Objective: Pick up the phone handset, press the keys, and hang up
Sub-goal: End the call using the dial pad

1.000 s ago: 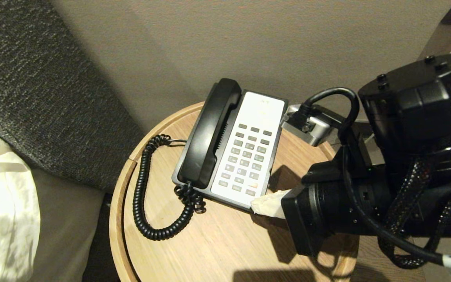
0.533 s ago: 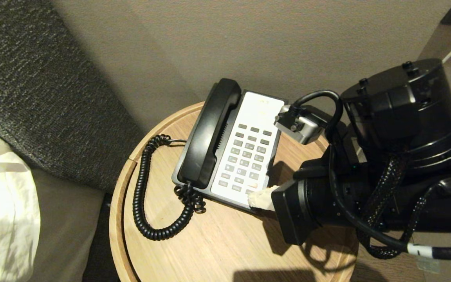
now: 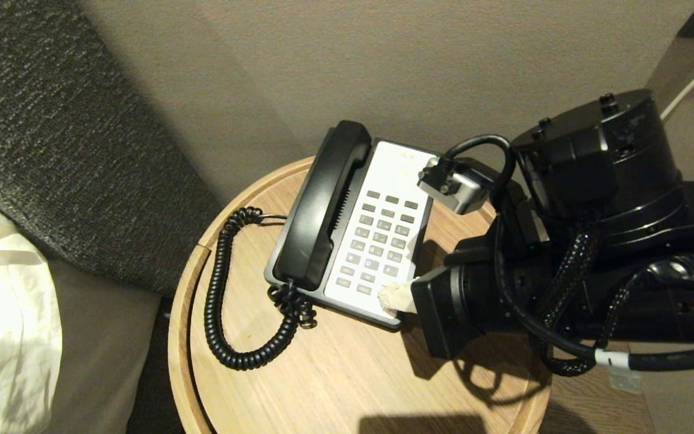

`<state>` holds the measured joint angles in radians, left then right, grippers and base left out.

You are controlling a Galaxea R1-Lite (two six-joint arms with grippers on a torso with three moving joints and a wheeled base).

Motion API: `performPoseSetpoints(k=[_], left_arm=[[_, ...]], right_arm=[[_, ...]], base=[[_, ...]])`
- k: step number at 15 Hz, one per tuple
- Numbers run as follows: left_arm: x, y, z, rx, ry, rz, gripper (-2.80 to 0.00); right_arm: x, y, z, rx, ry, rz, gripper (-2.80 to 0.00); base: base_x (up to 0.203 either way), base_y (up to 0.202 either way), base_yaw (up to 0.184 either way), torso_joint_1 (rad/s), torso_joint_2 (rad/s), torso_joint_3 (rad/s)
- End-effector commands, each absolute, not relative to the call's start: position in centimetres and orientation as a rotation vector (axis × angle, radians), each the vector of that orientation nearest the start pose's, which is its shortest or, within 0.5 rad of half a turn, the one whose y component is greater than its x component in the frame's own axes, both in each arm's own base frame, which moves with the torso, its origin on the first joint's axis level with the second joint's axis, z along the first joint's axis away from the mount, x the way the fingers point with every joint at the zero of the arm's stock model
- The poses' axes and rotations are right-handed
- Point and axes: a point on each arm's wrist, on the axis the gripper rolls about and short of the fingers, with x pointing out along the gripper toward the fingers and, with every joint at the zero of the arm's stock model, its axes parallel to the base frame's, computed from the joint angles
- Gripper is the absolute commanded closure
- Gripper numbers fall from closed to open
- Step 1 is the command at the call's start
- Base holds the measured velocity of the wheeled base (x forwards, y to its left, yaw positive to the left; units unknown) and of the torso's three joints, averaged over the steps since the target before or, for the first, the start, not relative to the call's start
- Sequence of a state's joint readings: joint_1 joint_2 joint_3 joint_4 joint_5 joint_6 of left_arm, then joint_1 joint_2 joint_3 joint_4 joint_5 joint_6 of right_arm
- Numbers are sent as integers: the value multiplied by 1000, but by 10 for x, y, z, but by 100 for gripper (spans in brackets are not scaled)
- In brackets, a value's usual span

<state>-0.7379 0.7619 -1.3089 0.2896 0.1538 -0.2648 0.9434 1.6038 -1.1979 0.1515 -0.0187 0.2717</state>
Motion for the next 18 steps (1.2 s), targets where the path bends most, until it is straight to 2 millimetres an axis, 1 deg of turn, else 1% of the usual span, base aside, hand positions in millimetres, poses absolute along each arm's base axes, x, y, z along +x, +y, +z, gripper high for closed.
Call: performPoseSetpoints(k=[1,6,10,12,14,15,16,17,18], left_arm=[[-4,8,388,-370,-155,-609,0],[-6,10,387,-372,-155,-609,0],[-10,13,383,-383,-146,-608,0],[-10,14,384,-460,-129,-606,0],[-11,16,383,-560,-112,-537,0],[-12,17,378,-585,-101,-473,0],[-14,20,368,-595,-88,-397,0],[-19,23,354,-589,-75,-322,0],[-27,27,336,-577,-67,-244,0]], right_arm=[[171,233,243,-24,638,811,0],[171,232,245,-21,630,812,0],[166,226,265,7,585,823,0],[161,220,269,7,586,822,0],[158,214,273,6,573,808,0],[155,211,277,9,568,808,0],[152,206,282,14,558,808,0],[149,202,288,21,543,809,0],[146,197,292,26,531,804,0]], base=[[0,0,0,0,0,0],[0,0,0,0,0,0],[0,0,0,0,0,0],[0,0,0,0,0,0],[0,0,0,0,0,0],[0,0,0,0,0,0],[0,0,0,0,0,0],[0,0,0,0,0,0],[0,0,0,0,0,0]])
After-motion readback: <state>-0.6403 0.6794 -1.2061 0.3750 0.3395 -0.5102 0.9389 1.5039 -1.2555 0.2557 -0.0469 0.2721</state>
